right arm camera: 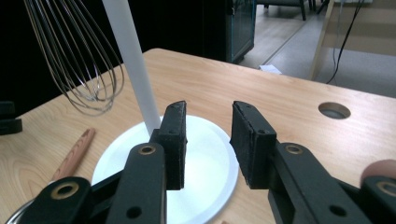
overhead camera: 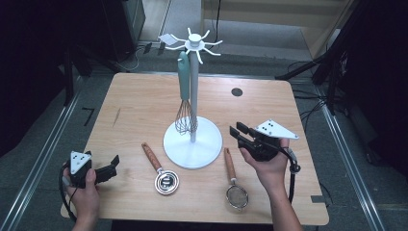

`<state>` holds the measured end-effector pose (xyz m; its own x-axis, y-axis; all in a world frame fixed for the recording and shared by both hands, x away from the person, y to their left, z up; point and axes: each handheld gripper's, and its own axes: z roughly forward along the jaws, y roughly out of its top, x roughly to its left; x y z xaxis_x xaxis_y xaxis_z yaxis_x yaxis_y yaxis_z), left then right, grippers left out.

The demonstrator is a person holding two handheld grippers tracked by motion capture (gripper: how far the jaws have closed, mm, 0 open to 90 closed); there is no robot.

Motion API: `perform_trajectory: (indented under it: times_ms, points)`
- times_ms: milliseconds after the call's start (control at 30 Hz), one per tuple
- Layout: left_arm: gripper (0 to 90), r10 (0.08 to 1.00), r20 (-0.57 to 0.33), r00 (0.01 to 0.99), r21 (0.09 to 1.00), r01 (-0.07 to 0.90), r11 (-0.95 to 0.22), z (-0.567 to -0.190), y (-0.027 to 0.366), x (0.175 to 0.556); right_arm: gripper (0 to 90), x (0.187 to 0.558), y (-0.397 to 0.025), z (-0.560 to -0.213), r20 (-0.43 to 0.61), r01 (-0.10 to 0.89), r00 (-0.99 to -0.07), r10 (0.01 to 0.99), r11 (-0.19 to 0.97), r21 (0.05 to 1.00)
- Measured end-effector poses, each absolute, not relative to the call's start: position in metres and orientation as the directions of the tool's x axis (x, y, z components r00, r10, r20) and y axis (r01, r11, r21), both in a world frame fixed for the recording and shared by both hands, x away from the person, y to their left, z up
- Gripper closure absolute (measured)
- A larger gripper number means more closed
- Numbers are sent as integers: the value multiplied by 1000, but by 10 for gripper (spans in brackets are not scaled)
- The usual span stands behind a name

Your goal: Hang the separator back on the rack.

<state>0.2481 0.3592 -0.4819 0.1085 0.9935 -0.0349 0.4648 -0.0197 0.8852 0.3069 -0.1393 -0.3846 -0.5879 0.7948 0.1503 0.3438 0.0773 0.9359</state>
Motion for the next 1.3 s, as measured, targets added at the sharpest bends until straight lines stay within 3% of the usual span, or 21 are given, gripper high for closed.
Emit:
perform_trajectory:
  times_ms: [667, 967, 1300]
  points:
    - [0, 993, -26, 117, 881, 472, -32, -482, 358, 251, 629, 299, -157, -409, 201, 463, -546, 813, 93, 881]
    - [0, 993, -28, 115, 879, 475, -30, -482, 358, 252, 607, 300, -157, -418, 215, 547, -541, 813, 146, 825]
    - [0, 993, -27, 117, 880, 474, -32, -482, 358, 252, 602, 304, -164, -430, 314, 686, -464, 828, 111, 719]
